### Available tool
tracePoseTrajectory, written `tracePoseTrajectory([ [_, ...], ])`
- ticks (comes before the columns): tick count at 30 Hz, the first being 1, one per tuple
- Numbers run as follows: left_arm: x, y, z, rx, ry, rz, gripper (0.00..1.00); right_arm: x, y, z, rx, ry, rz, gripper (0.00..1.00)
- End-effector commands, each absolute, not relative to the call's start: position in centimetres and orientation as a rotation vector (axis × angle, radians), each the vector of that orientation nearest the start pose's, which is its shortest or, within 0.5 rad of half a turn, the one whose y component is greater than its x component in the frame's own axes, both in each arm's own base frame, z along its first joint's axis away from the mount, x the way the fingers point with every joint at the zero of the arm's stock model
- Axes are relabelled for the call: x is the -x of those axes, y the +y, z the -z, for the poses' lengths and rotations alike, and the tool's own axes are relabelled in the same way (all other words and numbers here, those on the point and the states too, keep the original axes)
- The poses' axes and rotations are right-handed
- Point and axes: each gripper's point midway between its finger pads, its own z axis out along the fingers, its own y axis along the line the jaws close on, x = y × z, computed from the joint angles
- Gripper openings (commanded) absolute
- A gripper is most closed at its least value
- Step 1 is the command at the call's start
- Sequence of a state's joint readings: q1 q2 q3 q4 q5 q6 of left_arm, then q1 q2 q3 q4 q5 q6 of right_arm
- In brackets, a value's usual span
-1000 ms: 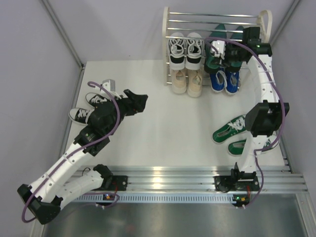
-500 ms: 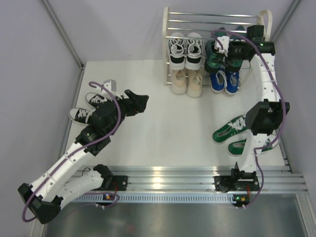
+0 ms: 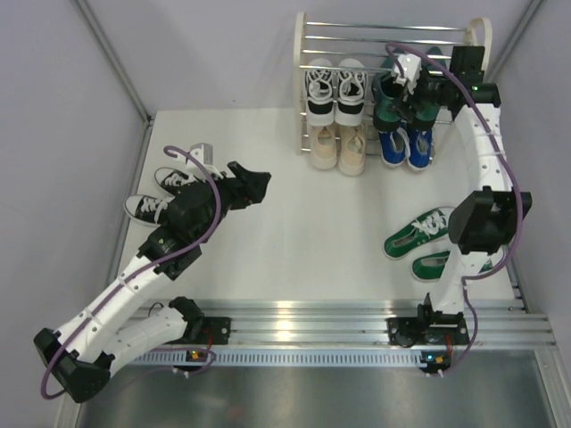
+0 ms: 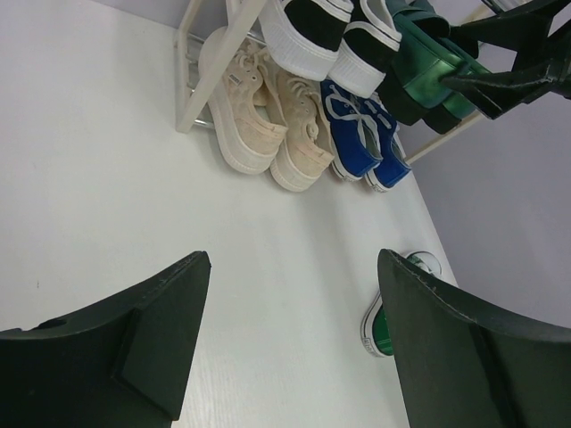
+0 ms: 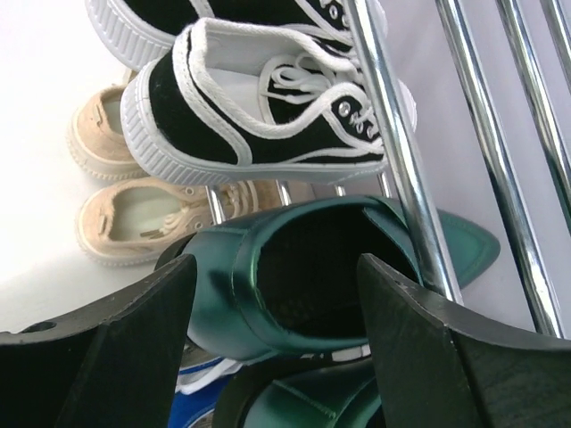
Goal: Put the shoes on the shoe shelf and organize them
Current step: Adjust the shoe at the shoe shelf.
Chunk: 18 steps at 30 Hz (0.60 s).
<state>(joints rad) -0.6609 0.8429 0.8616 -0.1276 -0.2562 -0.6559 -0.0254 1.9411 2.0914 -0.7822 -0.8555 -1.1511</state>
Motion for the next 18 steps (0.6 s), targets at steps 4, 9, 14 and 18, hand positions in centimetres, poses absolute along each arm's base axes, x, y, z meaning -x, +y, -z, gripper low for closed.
tracePoseTrajectory([
  [4, -27.6, -19.2, -32.9, 0.191, 1.666, 0.812, 0.81, -51.6, 7.7, -40.1, 1.132, 1.361, -0.070, 0.76],
  [9, -27.5, -19.0, -32.9, 0.195, 1.661, 0.810, 0.81, -50.9, 6.6, -41.7, 0.924, 1.484, -0.096, 0.74],
  [14, -27.3, -18.5, -32.8, 0.211, 1.655, 0.809, 0.81, -48.1, 7.3, -41.7, 0.738, 1.661, -0.312, 0.59],
  [18, -27.2, -18.7, -32.4, 0.209, 1.663, 0.817, 0.81, -45.0, 10.0, -38.2, 0.778, 1.777, -0.472, 0.35],
])
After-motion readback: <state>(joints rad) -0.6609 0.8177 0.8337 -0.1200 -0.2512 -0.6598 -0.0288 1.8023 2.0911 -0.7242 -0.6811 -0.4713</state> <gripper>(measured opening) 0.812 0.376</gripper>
